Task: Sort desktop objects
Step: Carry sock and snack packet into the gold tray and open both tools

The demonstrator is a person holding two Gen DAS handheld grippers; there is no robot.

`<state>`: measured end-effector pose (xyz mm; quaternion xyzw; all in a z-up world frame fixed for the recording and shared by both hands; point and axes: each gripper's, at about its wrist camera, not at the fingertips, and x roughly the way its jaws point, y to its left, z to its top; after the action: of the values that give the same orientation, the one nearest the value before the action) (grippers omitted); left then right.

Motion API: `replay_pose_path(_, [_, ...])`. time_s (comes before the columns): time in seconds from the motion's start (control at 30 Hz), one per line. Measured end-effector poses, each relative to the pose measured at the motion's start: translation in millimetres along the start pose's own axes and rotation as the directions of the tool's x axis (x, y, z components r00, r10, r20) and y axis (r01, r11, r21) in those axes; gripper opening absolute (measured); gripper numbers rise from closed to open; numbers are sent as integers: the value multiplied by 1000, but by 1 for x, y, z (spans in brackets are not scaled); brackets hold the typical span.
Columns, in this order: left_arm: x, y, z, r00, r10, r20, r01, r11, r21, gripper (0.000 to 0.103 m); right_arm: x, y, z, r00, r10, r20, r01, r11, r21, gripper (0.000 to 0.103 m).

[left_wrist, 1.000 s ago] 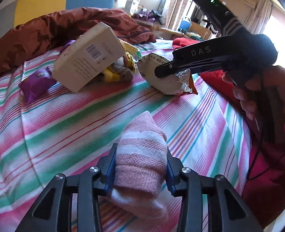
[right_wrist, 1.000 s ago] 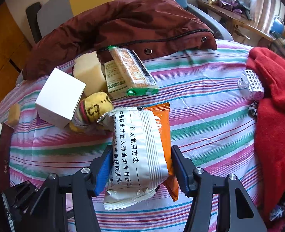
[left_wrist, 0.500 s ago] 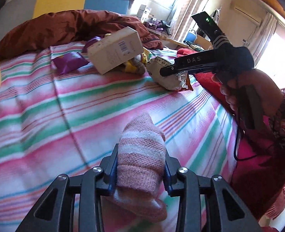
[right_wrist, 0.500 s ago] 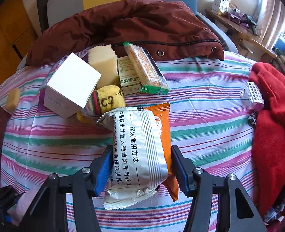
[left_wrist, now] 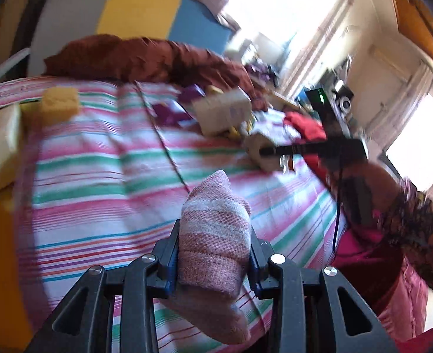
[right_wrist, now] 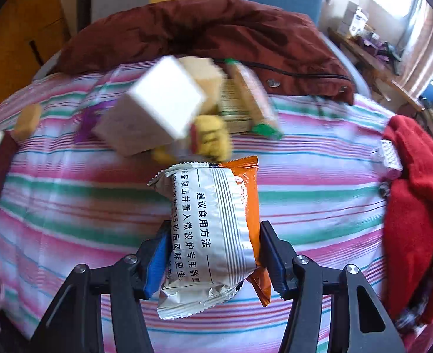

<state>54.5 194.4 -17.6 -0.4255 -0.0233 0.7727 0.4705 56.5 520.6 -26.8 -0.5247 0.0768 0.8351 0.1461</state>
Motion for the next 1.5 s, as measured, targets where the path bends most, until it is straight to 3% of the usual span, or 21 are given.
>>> replay_pose_path(0.2, [-35, 33, -1, 998, 25, 53, -20, 995, -98, 36, -22, 55, -12, 989, 144, 29, -144, 990, 1, 58])
replay_pose_path(0.5, [-78, 99, -4, 982, 147, 115, -117, 965, -235, 36, -59, 173, -12, 929, 365, 60, -357, 928, -109, 58])
replay_pose_path(0.7, [-90, 138, -12, 979, 197, 57, -171, 939, -299, 37, -73, 238, -14, 882, 469, 48, -456, 874, -166, 58])
replay_pose_path(0.8, [-89, 158, -18, 981, 195, 3, -182, 923, -339, 37, -75, 262, -16, 868, 495, 32, -481, 856, -190, 58])
replay_pose_path(0.9, [-91, 173, -21, 970, 243, -26, -236, 905, -353, 37, -75, 290, -17, 856, 516, 10, -502, 837, -216, 58])
replay_pose_path(1.03, [-98, 192, -20, 949, 316, -17, -300, 880, -368, 37, -70, 325, -16, 855, 519, -8, -503, 826, -254, 58])
replay_pose_path(1.13, [-105, 211, -19, 922, 386, -26, -363, 841, -401, 39, -68, 349, -14, 867, 497, 9, -473, 831, -293, 58])
replay_pose_path(1.27, [-111, 222, -25, 940, 341, -14, -310, 837, -450, 55, -65, 374, -4, 867, 498, 28, -465, 828, -313, 58])
replay_pose_path(1.43, [-114, 202, -23, 927, 375, 20, -331, 842, -426, 67, -60, 409, 15, 881, 467, 75, -414, 838, -355, 58])
replay_pose_path(1.5, [-117, 197, -22, 924, 380, 34, -330, 841, -429, 67, -53, 422, 23, 887, 453, 84, -397, 844, -361, 58])
